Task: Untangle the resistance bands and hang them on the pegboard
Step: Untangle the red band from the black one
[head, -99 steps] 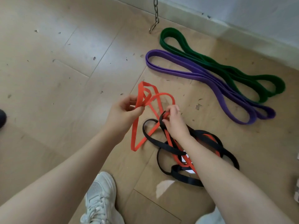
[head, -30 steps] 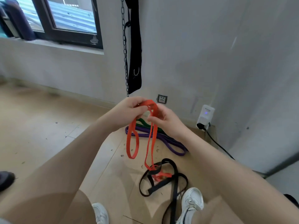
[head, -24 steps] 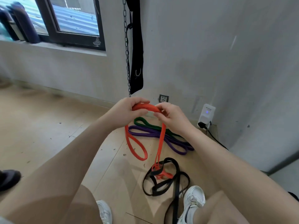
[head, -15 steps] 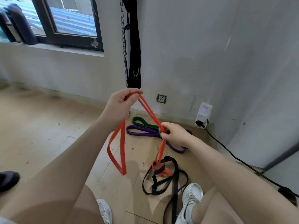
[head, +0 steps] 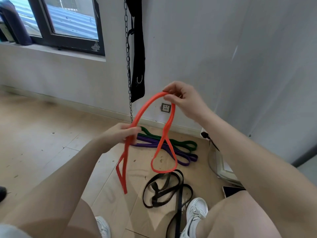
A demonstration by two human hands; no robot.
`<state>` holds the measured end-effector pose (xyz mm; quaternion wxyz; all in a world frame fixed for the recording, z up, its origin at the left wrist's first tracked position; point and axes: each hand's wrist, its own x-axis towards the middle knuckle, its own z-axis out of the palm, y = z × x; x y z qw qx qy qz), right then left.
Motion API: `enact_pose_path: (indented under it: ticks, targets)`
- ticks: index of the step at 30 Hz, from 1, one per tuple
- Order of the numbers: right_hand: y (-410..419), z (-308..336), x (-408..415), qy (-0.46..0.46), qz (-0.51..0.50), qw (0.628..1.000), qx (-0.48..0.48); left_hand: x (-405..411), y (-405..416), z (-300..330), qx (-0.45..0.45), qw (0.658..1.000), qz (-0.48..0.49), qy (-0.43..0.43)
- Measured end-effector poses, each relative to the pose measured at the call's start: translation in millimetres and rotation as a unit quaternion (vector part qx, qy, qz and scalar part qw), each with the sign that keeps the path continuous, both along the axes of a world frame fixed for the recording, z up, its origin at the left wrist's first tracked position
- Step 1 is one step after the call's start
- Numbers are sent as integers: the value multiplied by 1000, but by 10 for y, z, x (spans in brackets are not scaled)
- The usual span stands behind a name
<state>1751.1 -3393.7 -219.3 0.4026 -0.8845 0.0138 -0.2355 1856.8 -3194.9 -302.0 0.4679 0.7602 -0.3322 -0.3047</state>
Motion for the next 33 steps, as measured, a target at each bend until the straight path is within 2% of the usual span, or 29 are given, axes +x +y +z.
enact_pose_path:
  ticks: [4,6,9,12,15,18,20,23,27,33]
  targets:
    - [72,152,62,5,11,997,-74,-27,-180,391,-124,992,-10,15]
    - [118,120,59,31,28,996,-77,-78,-266,543,-156,987,-13,-20]
    - [170,21,22,49,36,996,-66,-122,-360,647,-154,984,1,-89]
    - [129,-125,-41,60,49,997,21,-136,-391,601,-127,984,10,-127]
    - [49,-360,-125,116,77,985,100,-205,-411,527,-112,983,17,-143]
    - [3,-682,-189,193,81,972,105,-257,-414,459,-123,981,39,-146]
    - [-16,-846,-222,210,66,970,105,-254,-398,406,-139,981,60,-123]
    - [-62,-916,-249,164,18,980,111,-231,-341,298,-143,982,77,-98]
    - [-73,-751,-249,66,-11,980,190,-225,-295,160,-142,984,75,-75]
    - [36,-599,-154,23,-18,979,200,-328,-444,106,-178,975,114,-60]
